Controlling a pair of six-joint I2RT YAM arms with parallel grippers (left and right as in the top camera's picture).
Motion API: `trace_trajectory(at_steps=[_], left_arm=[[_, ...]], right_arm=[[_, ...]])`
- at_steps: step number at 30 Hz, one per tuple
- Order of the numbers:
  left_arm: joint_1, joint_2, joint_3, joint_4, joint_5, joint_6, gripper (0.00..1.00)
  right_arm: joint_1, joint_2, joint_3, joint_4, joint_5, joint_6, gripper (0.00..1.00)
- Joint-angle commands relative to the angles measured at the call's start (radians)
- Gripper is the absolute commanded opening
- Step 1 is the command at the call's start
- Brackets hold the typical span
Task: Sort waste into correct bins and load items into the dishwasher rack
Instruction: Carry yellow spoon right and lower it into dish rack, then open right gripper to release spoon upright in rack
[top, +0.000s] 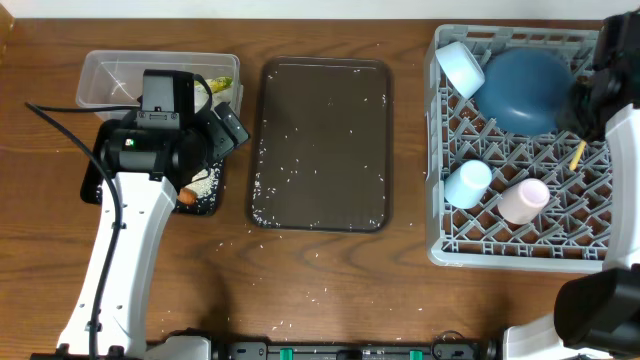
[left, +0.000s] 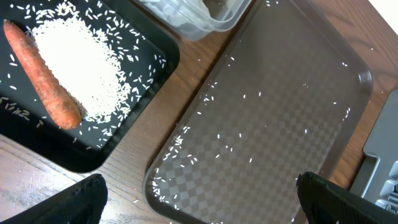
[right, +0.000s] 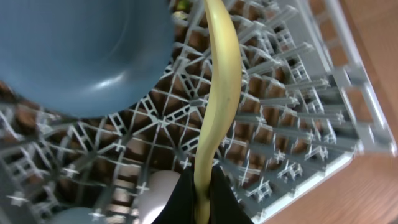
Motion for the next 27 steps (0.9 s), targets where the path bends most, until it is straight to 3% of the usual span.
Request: trace_trajectory(at_steps=[1, 8, 17, 23, 25, 26, 27], left_arm=[[0.004, 0.004, -0.006, -0.003, -0.013, -0.001, 1.00], [0.004, 0.004, -0.006, -0.003, -0.013, -0.001, 1.00], [0.004, 0.004, -0.006, -0.003, -0.013, -0.001, 1.00], [0.004, 0.004, -0.006, -0.003, -0.013, -0.001, 1.00], [0.004, 0.004, -0.006, -0.003, -0.013, -0.001, 1.00], [0.004, 0.004, -0.006, -0.003, -0.012, -0.001, 1.00], [0.004, 0.004, -0.006, -0.003, -0.013, -0.001, 1.00]], right_arm=[[-0.022, -0.002, -0.080, 0.040, -0.018, -0.213, 0.01], [-0.053, -0.002, -0.224, 0.096, -0.029, -0.415, 0.01], [-0.067, -0.002, -0.303, 0.146, 0.013, -0.424, 0.01], [-0.108, -0.002, -0.303, 0.150, 0.012, -0.379, 0.20], [-0.114, -0.002, -0.303, 0.159, 0.012, -0.367, 0.55], [-0.114, -0.002, -0.303, 0.162, 0.012, -0.365, 0.86], [-0.114, -0.002, -0.303, 0.164, 0.012, -0.364, 0.99]])
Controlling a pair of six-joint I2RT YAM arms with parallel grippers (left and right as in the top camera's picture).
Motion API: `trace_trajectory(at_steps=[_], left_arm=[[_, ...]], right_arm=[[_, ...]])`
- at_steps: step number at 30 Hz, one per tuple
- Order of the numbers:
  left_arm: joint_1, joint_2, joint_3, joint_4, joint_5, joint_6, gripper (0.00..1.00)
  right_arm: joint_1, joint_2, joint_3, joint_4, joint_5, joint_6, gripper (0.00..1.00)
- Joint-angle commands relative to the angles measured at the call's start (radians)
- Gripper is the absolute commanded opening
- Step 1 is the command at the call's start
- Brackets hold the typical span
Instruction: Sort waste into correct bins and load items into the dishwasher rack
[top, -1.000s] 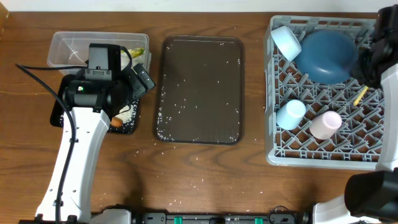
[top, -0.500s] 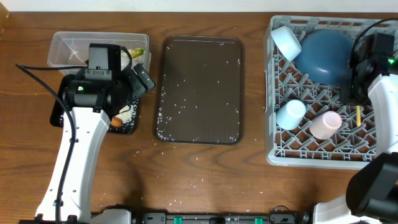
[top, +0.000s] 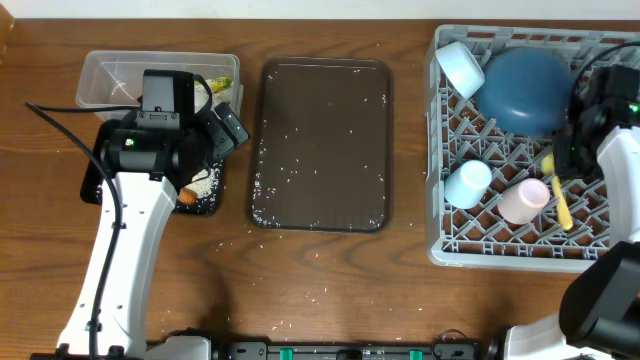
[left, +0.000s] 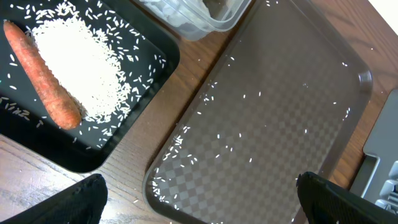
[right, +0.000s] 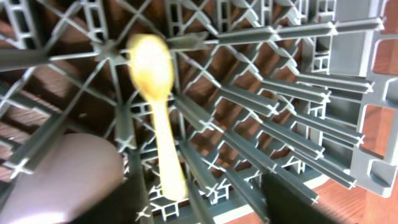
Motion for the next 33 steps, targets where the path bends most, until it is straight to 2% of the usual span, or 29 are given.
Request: trace_trajectory(at_steps=[1, 7, 13, 17, 21, 24, 33], left_arm=[[0.004, 0.004, -0.006, -0.003, -0.013, -0.001, 1.00], [0.004, 0.004, -0.006, -0.003, -0.013, -0.001, 1.00], [0.004, 0.004, -0.006, -0.003, -0.012, -0.001, 1.00], [0.004, 0.004, -0.006, -0.003, -0.013, -0.001, 1.00], [0.004, 0.004, -0.006, -0.003, -0.012, -0.001, 1.00], [0.004, 0.004, -0.006, -0.003, -0.013, -0.001, 1.00], [0.004, 0.004, -0.006, -0.003, -0.013, -0.001, 1.00]], right_arm=[[-0.006, -0.003, -0.005, 0.008, 0.015, 0.020, 0.99], [-0.006, -0.009, 0.005, 0.026, -0.009, 0.050, 0.99], [0.017, -0.074, 0.084, 0.008, -0.154, 0.049, 0.99], [0.040, -0.161, 0.145, 0.022, -0.383, 0.050, 0.99], [0.052, -0.251, 0.156, 0.074, -0.706, 0.049, 0.99], [0.053, -0.303, 0.156, 0.091, -0.842, 0.055, 0.99], [0.053, -0.386, 0.156, 0.074, -0.860, 0.267, 0.99]])
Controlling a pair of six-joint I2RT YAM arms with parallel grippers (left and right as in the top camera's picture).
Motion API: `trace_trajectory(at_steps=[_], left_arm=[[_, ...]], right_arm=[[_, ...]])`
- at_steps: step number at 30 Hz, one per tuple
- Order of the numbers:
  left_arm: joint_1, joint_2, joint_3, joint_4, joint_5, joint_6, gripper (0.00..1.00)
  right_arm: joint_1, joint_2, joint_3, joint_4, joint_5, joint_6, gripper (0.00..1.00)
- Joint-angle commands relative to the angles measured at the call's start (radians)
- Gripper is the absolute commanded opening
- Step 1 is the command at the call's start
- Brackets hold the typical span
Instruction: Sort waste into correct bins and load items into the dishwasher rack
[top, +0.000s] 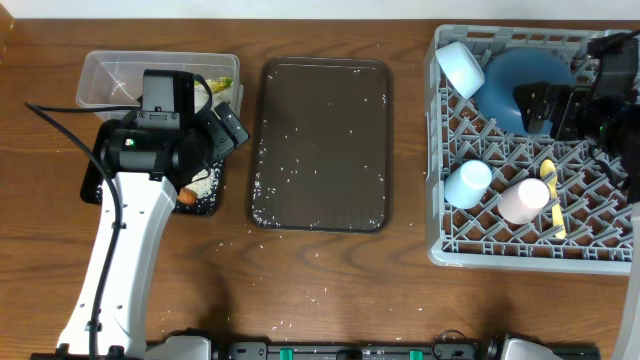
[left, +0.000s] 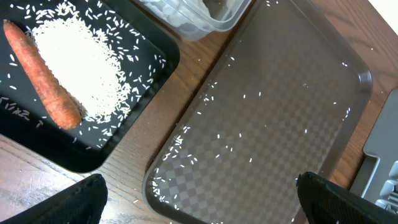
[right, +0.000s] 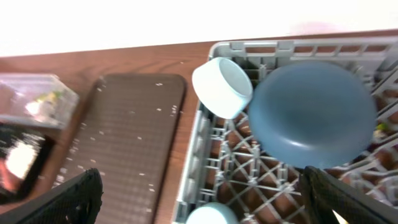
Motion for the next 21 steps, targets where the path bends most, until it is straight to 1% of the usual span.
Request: trace_trajectory(at_steps=[1, 4, 10, 12, 19, 21], left_arm=[[0.004, 0.004, -0.006, -0.003, -0.013, -0.001, 1.00], [0.004, 0.004, -0.006, -0.003, -0.013, -0.001, 1.00], [0.004, 0.004, -0.006, -0.003, -0.013, -0.001, 1.00], [0.004, 0.004, -0.006, -0.003, -0.013, -0.001, 1.00], [0.004, 0.004, -0.006, -0.003, -0.012, -0.001, 1.00], [0.004, 0.004, -0.006, -0.003, -0.013, -0.001, 1.00]], right_arm=[[0.003, -0.018, 0.008, -0.004, -0.048, 0.097, 0.99], [0.003, -0.016, 0.008, -0.009, -0.031, 0.092, 0.99], [0.011, -0.019, 0.006, -0.127, 0.111, 0.080, 0.99], [0.010, -0.021, 0.006, -0.126, 0.143, 0.078, 0.99], [0.000, -0.023, 0.006, -0.094, 0.143, -0.039, 0.99], [0.001, -0.023, 0.000, -0.084, 0.143, -0.039, 0.99]])
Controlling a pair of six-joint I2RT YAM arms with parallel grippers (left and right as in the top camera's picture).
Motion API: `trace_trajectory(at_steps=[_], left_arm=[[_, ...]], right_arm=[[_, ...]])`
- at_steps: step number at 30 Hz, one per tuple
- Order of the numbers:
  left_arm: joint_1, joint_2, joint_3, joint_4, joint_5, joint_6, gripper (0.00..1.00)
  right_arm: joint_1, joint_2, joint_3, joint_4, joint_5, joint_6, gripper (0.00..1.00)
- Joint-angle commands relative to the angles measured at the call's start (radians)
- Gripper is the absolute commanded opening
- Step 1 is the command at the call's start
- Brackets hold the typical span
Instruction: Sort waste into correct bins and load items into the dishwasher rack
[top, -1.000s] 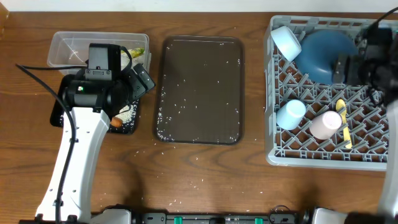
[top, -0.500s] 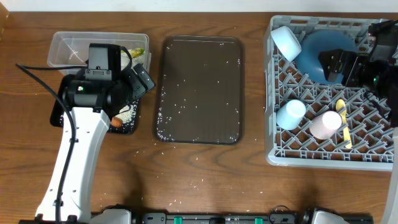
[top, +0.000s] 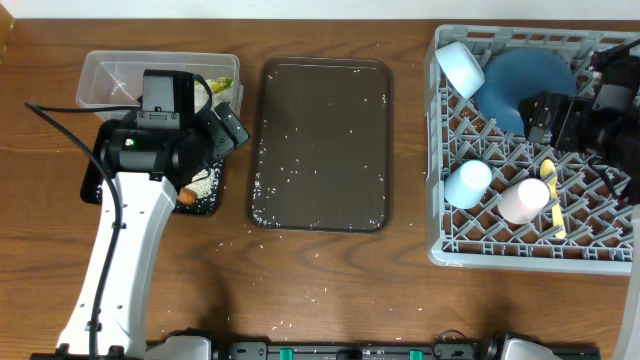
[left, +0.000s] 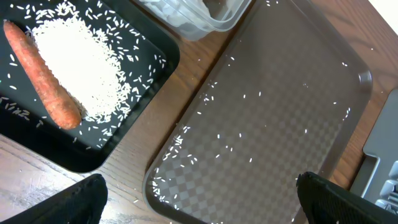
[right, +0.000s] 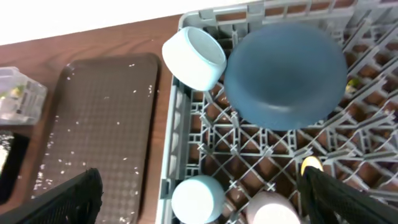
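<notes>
The yellow spoon (top: 550, 195) lies in the grey dishwasher rack (top: 500, 256), just right of the pink cup (top: 524, 199). A blue bowl (right: 285, 74) and two light-blue cups (right: 194, 57) sit in the rack too. My right gripper (right: 199, 208) hovers open over the rack's middle with nothing between its fingers. My left gripper (left: 199, 208) hangs open between the black tray (left: 25, 124) and the brown tray (left: 280, 112). A carrot (left: 43, 74) and loose rice (left: 81, 68) lie on the black tray.
A clear plastic bin (top: 110, 75) with scraps stands behind the black tray. Rice grains are scattered over the brown tray and on the wooden table (top: 320, 290) in front of it. The rack fills the right side.
My right gripper, still open, has shifted a little toward the front of the rack. Its view now takes in both cups and the spoon's tip. The left arm has not moved.
My right gripper was shut on the yellow spoon beside the blue bowl. Then the spoon lay in the rack by the pink cup, with the gripper just above it. Then the gripper was up over the bowl, open, where it still hovers. The left arm stayed put.
</notes>
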Motion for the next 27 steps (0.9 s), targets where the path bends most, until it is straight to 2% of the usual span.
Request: trace_trajectory(at_steps=[1, 6, 10, 15, 21, 27], left_arm=[[0.004, 0.004, -0.006, -0.003, -0.013, -0.001, 1.00], [0.004, 0.004, -0.006, -0.003, -0.013, -0.001, 1.00], [0.004, 0.004, -0.006, -0.003, -0.013, -0.001, 1.00], [0.004, 0.004, -0.006, -0.003, -0.013, -0.001, 1.00], [0.004, 0.004, -0.006, -0.003, -0.013, -0.001, 1.00], [0.004, 0.004, -0.006, -0.003, -0.013, -0.001, 1.00]], right_arm=[[0.010, -0.027, -0.014, 0.031, 0.014, -0.050, 0.99], [0.133, -0.165, -0.218, 0.248, 0.156, -0.049, 0.99], [0.279, -0.352, -0.531, 0.518, 0.328, -0.049, 0.99], [0.353, -0.593, -0.902, 0.761, 0.362, -0.032, 0.99], [0.356, -0.875, -1.229, 0.901, 0.353, 0.101, 0.99], [0.383, -1.093, -1.430, 0.951, 0.351, 0.018, 0.99]])
